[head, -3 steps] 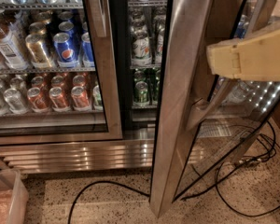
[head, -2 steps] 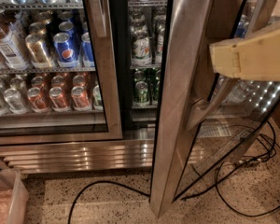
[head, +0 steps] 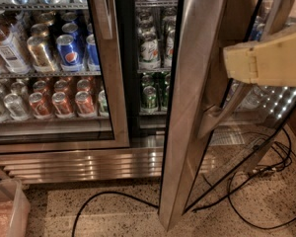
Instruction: Open right fridge door
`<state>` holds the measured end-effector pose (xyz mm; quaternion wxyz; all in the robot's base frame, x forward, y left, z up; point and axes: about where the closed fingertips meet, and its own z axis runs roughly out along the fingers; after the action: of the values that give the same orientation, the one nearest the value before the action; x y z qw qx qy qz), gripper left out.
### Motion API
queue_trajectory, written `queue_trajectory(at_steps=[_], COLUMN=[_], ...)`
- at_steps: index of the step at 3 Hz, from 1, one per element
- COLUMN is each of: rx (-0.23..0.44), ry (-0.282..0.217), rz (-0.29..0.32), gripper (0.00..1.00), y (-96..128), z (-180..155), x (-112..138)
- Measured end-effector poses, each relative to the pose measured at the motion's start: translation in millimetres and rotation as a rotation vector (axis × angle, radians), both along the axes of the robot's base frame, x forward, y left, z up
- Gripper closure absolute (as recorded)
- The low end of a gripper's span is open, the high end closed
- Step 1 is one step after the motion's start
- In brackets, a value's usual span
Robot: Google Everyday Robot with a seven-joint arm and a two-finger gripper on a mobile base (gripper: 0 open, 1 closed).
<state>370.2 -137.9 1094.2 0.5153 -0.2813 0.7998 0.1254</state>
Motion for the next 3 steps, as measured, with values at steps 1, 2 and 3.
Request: queue_trajectory(at_steps=[1,2,3], rx=[0.000,0.000,0.000], ry=[0.000,0.000,0.000], rz=[0.000,0.000,0.000], gripper=[0.76,0.64,0.60], y=[0.0,0.0,0.0], z=[0.0,0.0,0.0], x=[0.0,0.0,-0.1])
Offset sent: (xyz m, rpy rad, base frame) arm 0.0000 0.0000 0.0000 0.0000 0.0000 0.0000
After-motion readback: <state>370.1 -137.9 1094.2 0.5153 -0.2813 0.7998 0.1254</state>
